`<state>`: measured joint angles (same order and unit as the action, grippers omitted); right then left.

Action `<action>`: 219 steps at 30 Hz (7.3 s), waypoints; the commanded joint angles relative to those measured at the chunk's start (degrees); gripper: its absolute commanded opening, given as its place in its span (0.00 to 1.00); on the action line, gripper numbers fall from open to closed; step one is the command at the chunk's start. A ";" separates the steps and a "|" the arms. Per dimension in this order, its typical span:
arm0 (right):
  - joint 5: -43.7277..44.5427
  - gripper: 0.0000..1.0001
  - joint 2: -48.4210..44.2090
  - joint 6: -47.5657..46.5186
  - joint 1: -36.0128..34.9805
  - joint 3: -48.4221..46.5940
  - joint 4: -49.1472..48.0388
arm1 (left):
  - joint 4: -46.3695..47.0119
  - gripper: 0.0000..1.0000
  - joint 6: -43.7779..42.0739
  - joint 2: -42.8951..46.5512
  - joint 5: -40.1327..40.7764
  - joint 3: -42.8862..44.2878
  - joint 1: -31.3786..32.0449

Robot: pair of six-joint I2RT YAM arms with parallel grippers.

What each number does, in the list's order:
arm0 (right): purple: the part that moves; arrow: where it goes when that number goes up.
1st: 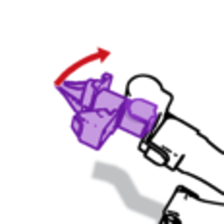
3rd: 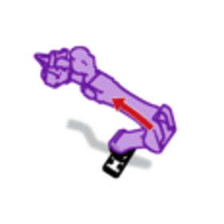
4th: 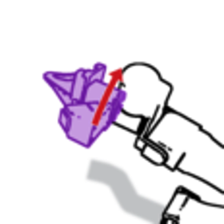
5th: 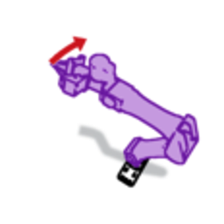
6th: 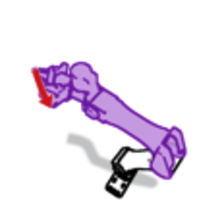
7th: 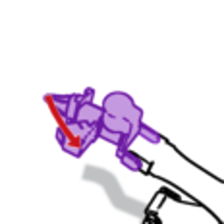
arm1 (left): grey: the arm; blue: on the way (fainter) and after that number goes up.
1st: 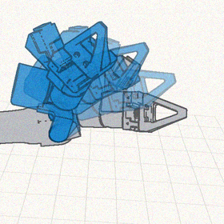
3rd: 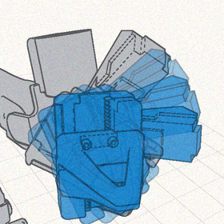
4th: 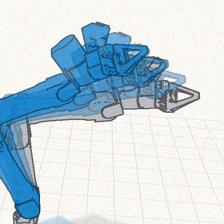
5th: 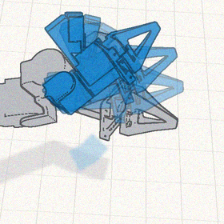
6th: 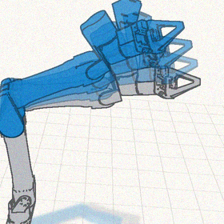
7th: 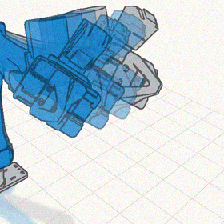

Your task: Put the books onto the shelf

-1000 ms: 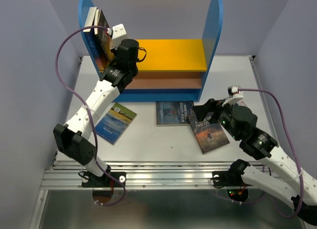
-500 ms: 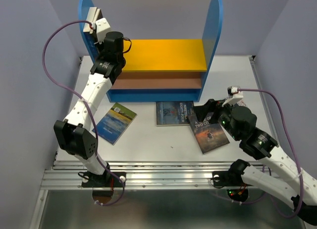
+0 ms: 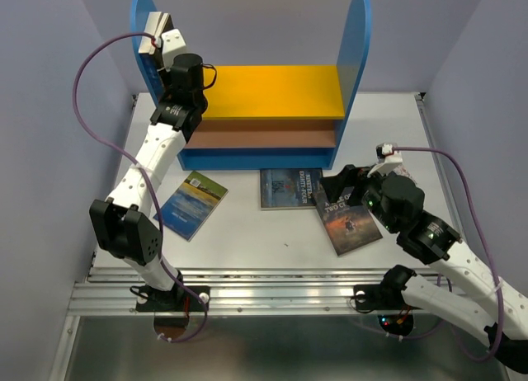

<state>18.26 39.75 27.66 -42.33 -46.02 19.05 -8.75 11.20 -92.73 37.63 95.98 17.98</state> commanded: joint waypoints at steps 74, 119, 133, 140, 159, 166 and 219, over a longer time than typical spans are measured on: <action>10.83 1.00 6.83 12.94 1.72 4.44 15.05 | 11.19 0.99 37.29 60.46 -53.81 -68.19 11.00; -47.17 1.00 21.09 12.41 34.15 28.78 -22.30 | 48.13 0.99 51.37 9.17 -36.57 -67.52 40.81; -51.04 0.95 15.79 17.34 32.04 34.59 -25.11 | 46.28 0.89 51.02 -5.79 -42.54 -59.16 39.68; -51.57 0.88 18.70 16.99 31.52 34.95 -27.13 | 48.30 0.51 49.00 -9.14 -45.80 -56.35 39.33; -38.22 1.00 12.99 4.69 31.52 15.71 -5.79 | 31.02 0.00 30.47 17.74 -23.77 -53.37 43.63; -33.82 1.00 9.12 1.70 31.52 7.35 -0.33 | 23.08 0.00 15.36 35.85 -2.22 -46.07 45.83; -31.44 1.00 21.95 -2.88 31.52 0.49 1.26 | 68.70 0.00 -24.65 16.97 -7.31 -37.01 2.50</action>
<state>-13.82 61.25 25.23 -10.28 -43.42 21.06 51.90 -13.78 -78.56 26.11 58.50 21.96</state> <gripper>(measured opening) 0.998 0.342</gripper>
